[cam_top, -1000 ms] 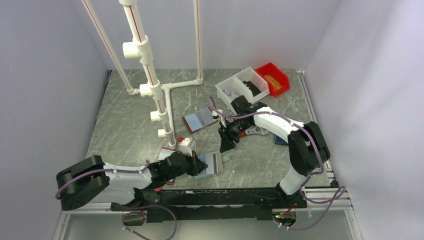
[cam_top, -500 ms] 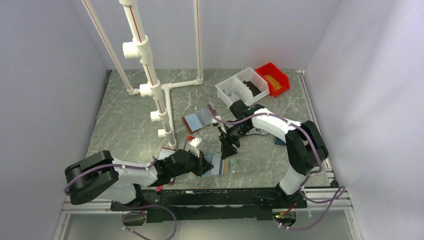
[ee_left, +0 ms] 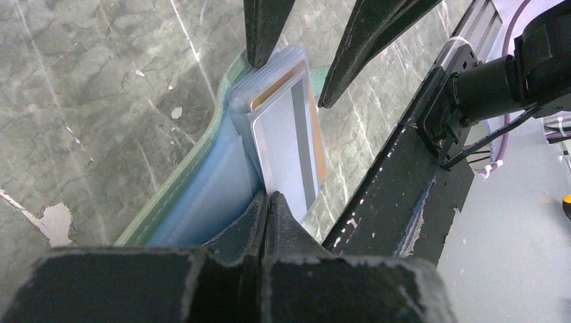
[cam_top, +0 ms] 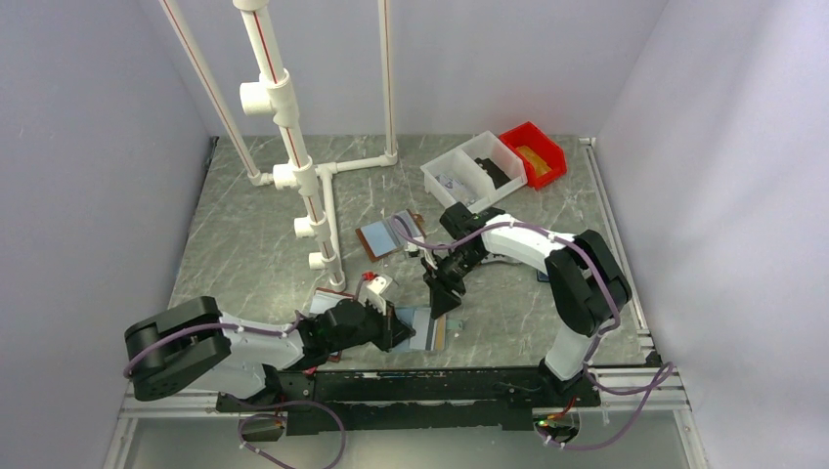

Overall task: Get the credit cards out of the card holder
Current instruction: Remove the credit card from the card holder.

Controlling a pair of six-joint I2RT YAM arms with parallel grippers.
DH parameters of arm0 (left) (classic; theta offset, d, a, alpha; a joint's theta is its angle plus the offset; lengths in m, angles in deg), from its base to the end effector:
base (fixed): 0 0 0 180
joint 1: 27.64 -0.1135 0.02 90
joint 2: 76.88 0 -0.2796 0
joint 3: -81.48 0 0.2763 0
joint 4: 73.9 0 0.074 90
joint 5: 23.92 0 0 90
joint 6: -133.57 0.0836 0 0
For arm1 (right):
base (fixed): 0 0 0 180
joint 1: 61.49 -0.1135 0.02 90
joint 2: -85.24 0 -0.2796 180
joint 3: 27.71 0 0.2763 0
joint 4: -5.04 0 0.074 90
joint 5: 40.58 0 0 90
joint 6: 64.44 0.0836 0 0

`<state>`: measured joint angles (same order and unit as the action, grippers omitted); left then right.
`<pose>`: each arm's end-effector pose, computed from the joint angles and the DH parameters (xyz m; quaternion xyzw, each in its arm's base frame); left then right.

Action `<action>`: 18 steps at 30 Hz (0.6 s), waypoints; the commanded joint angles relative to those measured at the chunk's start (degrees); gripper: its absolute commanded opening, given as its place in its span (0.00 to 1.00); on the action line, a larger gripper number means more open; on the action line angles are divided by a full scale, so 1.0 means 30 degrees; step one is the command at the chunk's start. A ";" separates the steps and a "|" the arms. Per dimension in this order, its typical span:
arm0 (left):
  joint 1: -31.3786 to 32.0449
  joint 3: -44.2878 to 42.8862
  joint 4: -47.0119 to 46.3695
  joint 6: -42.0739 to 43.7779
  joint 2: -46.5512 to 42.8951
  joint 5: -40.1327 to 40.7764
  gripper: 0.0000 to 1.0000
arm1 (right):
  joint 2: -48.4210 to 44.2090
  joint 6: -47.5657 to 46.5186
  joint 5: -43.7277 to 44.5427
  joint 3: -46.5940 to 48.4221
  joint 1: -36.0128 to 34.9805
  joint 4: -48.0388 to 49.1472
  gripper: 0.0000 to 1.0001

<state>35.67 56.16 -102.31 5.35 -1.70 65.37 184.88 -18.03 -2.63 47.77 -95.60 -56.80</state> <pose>0.1218 -0.2446 0.1149 0.1829 0.8058 -0.4394 0.3522 0.2343 0.2383 0.1510 -0.5753 0.6898 0.4344 0.0675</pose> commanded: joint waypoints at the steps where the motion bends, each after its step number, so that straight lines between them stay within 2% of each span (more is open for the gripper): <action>1: 0.0058 0.0430 -0.1835 0.0417 -0.1054 0.0179 0.00 | 0.0240 -0.0717 0.0007 0.0279 -0.0240 -0.0579 0.46; 11: 0.0284 0.0498 -0.1971 0.0843 -0.1563 0.0022 0.00 | 0.0310 -0.0779 0.0109 0.0204 -0.0335 -0.0575 0.53; 13: 0.0284 0.0452 -0.1874 0.0874 -0.1559 0.0105 0.00 | 0.0348 -0.0795 0.0068 0.0189 -0.0349 -0.0614 0.51; 18: 0.0284 0.0567 -0.1788 0.0762 -0.1697 0.0186 0.00 | 0.0333 -0.1042 -0.0113 0.0221 -0.0479 -0.0792 0.40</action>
<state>36.15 57.89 -103.59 6.51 -5.07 65.50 185.60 -18.84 -2.00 47.77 -96.54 -58.35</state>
